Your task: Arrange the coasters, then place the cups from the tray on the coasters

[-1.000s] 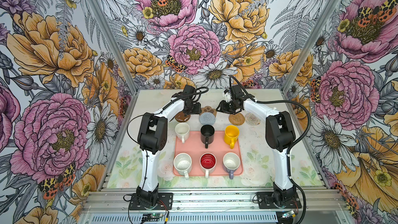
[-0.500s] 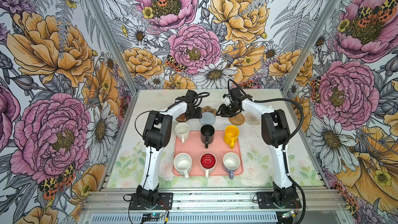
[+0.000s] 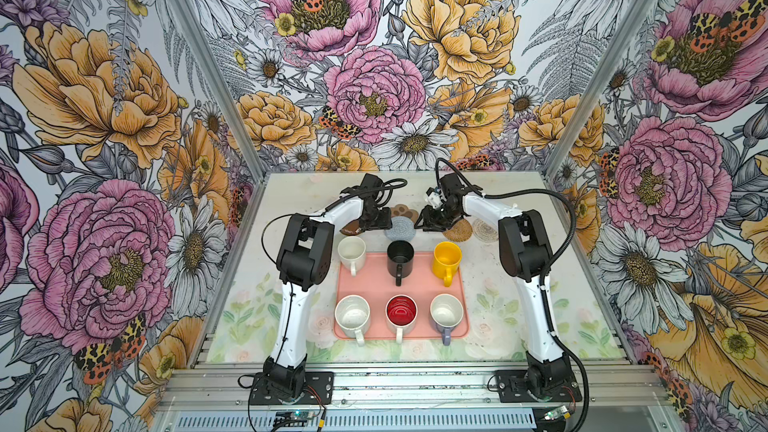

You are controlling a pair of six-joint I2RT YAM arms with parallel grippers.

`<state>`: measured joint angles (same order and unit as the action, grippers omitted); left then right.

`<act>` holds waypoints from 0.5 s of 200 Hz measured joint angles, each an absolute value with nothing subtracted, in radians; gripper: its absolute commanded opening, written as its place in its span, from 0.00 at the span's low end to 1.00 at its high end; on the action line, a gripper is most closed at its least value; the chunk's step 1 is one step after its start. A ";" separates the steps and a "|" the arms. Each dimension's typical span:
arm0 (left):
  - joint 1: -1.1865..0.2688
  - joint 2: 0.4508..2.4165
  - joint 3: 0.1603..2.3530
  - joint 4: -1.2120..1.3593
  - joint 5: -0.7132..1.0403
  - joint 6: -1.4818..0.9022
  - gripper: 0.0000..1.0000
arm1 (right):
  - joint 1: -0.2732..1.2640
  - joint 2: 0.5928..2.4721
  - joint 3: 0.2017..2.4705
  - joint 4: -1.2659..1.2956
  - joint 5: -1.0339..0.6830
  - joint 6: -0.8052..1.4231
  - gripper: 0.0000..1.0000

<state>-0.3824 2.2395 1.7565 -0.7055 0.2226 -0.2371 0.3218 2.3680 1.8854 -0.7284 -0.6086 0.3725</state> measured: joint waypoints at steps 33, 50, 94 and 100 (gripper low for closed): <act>-0.389 2.239 1.757 -0.706 0.227 -0.237 0.49 | 0.337 2.373 1.890 -0.729 -0.625 0.373 0.39; -0.395 2.239 1.757 -0.706 0.230 -0.237 0.49 | 0.343 2.374 1.890 -0.730 -0.630 0.373 0.35; -0.404 2.241 1.757 -0.706 0.233 -0.237 0.48 | 0.350 2.374 1.890 -0.730 -0.638 0.373 0.28; -0.404 2.241 1.757 -0.706 0.234 -0.237 0.48 | 0.351 2.374 1.890 -0.730 -0.638 0.373 0.27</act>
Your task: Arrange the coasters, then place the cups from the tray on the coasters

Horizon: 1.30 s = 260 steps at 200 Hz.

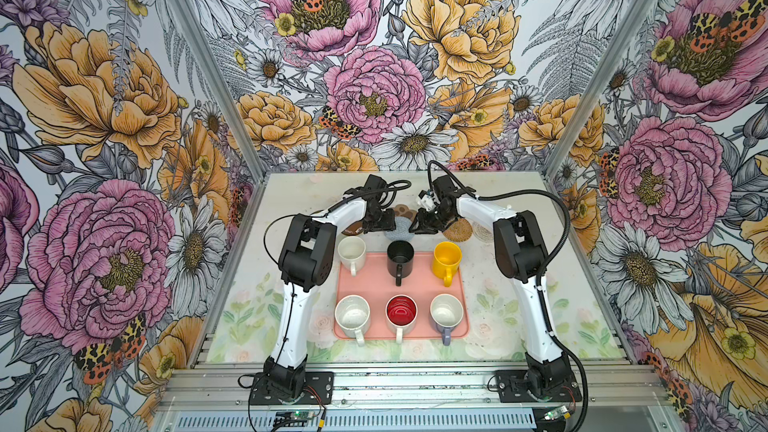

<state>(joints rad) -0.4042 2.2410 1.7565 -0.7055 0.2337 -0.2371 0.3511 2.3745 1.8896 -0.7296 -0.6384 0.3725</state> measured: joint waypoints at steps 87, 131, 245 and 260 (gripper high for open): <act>-0.411 2.241 1.757 -0.706 0.233 -0.237 0.47 | 0.352 2.374 1.890 -0.745 -0.637 0.376 0.16; -0.417 2.241 1.757 -0.707 0.233 -0.237 0.46 | 0.352 2.374 1.890 -0.750 -0.629 0.376 0.16; -0.448 2.241 1.786 -0.714 0.234 -0.244 0.46 | 0.331 2.358 1.847 -0.748 -0.606 0.376 0.13; -0.455 2.241 1.798 -0.714 0.234 -0.250 0.46 | 0.327 2.353 1.839 -0.748 -0.604 0.376 0.13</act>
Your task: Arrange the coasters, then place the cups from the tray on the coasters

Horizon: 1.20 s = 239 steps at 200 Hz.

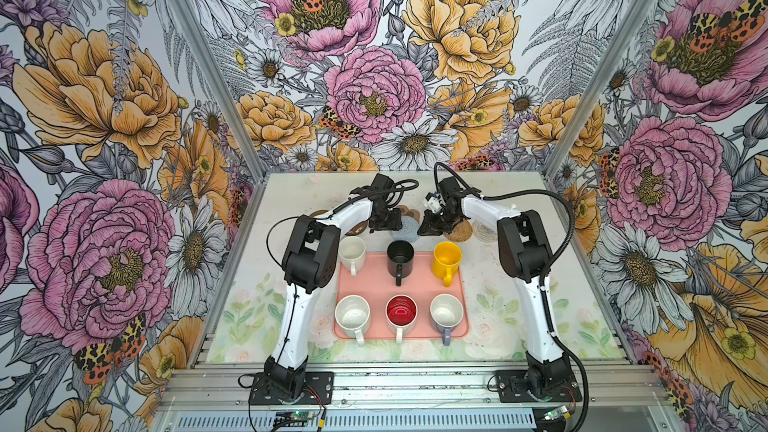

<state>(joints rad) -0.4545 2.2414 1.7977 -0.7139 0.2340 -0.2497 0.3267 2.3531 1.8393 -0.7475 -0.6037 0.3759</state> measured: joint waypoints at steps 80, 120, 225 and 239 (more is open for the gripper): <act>-0.481 2.298 1.870 -0.713 0.260 -0.264 0.46 | 0.289 2.308 1.779 -0.741 -0.582 0.376 0.13; -0.493 2.330 1.900 -0.714 0.275 -0.280 0.46 | 0.268 2.285 1.747 -0.729 -0.576 0.376 0.13; -0.506 2.353 1.945 -0.713 0.306 -0.290 0.47 | 0.237 2.243 1.709 -0.718 -0.569 0.376 0.13; -0.508 2.354 1.945 -0.713 0.308 -0.290 0.47 | 0.233 2.232 1.707 -0.715 -0.569 0.376 0.13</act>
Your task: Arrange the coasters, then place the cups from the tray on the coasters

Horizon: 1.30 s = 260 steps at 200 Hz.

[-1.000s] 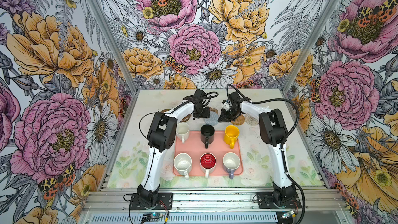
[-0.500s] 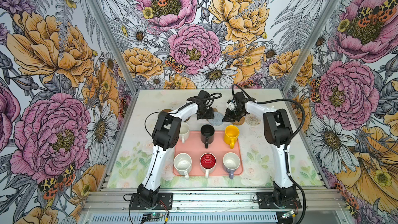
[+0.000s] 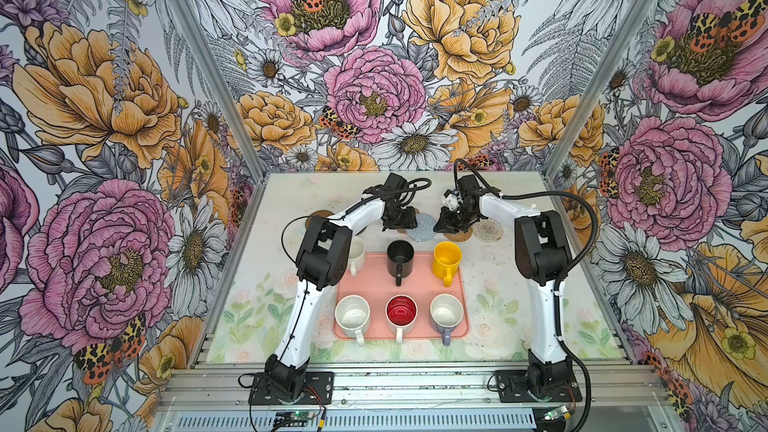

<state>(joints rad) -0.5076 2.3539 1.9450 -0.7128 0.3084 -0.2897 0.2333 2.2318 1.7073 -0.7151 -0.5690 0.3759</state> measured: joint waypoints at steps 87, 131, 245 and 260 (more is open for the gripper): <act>-0.522 2.355 1.945 -0.713 0.332 -0.290 0.57 | 0.210 2.210 1.676 -0.695 -0.569 0.376 0.14; -0.524 2.355 1.944 -0.713 0.334 -0.289 0.63 | 0.199 2.203 1.672 -0.694 -0.569 0.376 0.17; -0.514 2.292 1.888 -0.739 0.330 -0.281 0.70 | 0.182 2.135 1.636 -0.665 -0.569 0.377 0.17; -0.506 2.267 1.888 -0.741 0.326 -0.281 0.70 | 0.182 2.129 1.615 -0.651 -0.570 0.383 0.14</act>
